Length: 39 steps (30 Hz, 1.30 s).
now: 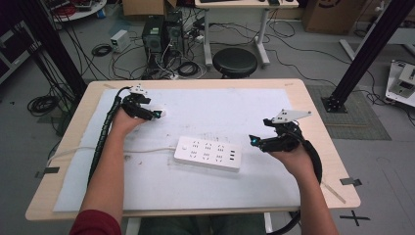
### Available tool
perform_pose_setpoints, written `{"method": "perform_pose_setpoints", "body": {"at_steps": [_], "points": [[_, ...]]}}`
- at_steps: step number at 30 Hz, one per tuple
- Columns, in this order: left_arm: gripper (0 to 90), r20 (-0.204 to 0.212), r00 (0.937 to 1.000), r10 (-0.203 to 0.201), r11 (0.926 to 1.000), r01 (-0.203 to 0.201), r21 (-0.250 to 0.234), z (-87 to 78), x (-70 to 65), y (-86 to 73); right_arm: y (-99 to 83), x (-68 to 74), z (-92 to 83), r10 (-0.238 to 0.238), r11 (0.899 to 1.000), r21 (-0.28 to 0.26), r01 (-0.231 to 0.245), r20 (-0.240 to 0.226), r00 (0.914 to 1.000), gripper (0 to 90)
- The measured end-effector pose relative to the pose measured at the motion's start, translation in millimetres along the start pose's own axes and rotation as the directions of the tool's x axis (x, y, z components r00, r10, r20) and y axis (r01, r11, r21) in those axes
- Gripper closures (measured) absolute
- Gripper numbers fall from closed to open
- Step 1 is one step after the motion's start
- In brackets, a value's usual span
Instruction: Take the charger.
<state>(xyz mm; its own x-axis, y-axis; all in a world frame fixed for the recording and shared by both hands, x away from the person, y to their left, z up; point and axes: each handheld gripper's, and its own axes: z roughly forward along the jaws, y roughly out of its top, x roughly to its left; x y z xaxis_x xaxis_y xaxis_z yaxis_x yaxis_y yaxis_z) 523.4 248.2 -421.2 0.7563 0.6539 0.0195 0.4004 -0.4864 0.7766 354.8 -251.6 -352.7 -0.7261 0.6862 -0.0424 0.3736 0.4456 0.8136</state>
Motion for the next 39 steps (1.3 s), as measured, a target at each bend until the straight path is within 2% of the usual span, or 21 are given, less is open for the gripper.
{"method": "perform_pose_setpoints", "body": {"at_steps": [4,6,10,13,18,23,27,34,36,37,39], "points": [[16.0,0.008,1.0,-0.004,0.9999,0.004,0.012,9.7,4.6,-5.7,0.1,1.4,-0.1,-0.004,1.0,0.003,0.004,-0.002,1.0,18.9],[16.0,0.014,0.9997,-0.022,0.9997,0.021,0.013,13.9,6.5,-7.3,-0.2,1.4,-0.3,-0.009,1.0,0.002,0.009,0.002,1.0,18.9],[16.0,0.03,0.9994,-0.02,0.9996,0.019,0.021,22.1,9.3,-10.0,-1.2,2.6,-1.2,-0.008,1.0,0.004,0.008,0.005,1.0,18.9],[16.8,0.027,0.9996,-0.013,0.9996,0.012,0.027,25.3,9.9,-11.9,-1.9,3.3,-1.0,-0.008,1.0,0.005,0.008,0.004,1.0,18.8],[24.8,0.031,0.9995,0.009,0.9993,-0.01,0.037,28.1,11.5,-14.8,-2.6,3.9,0.8,-0.01,1.0,0.015,0.01,0.007,0.9999,18.9],[32.4,0.053,0.9984,0.019,0.9993,-0.02,0.032,27.9,12.2,-15.8,-0.3,5.1,3.5,-0.016,1.0,0.019,0.015,0.005,0.9999,18.9],[42.1,0.059,0.9976,0.036,0.9988,-0.038,0.032,25.6,12.5,-15.3,0.6,5.6,4.8,-0.017,1.0,0.023,0.017,0.005,0.9998,18.9],[42.3,0.055,0.998,0.029,0.9985,-0.032,0.044,19.7,10.4,-12.8,1.2,6.3,3.6,-0.021,1.0,0.016,0.021,0.002,0.9998,18.9],[42.4,0.059,0.9976,0.035,0.999,-0.037,0.026,8.9,3.7,-6.5,1.9,7.3,2.3,-0.015,1.0,0.016,0.015,-0.001,0.9999,18.9],[42.4,0.059,0.9976,0.035,0.999,-0.037,0.026,8.9,3.7,-6.5,2.2,7.5,1.9,-0.02,1.0,0.012,0.02,-0.004,0.9998,18.9],[42.4,0.051,0.9968,0.062,0.9981,-0.062,0.006,-7.5,-9.1,2.1,2.4,8.9,0.7,-0.021,1.0,0.006,0.021,-0.012,0.9997,18.9]]}}
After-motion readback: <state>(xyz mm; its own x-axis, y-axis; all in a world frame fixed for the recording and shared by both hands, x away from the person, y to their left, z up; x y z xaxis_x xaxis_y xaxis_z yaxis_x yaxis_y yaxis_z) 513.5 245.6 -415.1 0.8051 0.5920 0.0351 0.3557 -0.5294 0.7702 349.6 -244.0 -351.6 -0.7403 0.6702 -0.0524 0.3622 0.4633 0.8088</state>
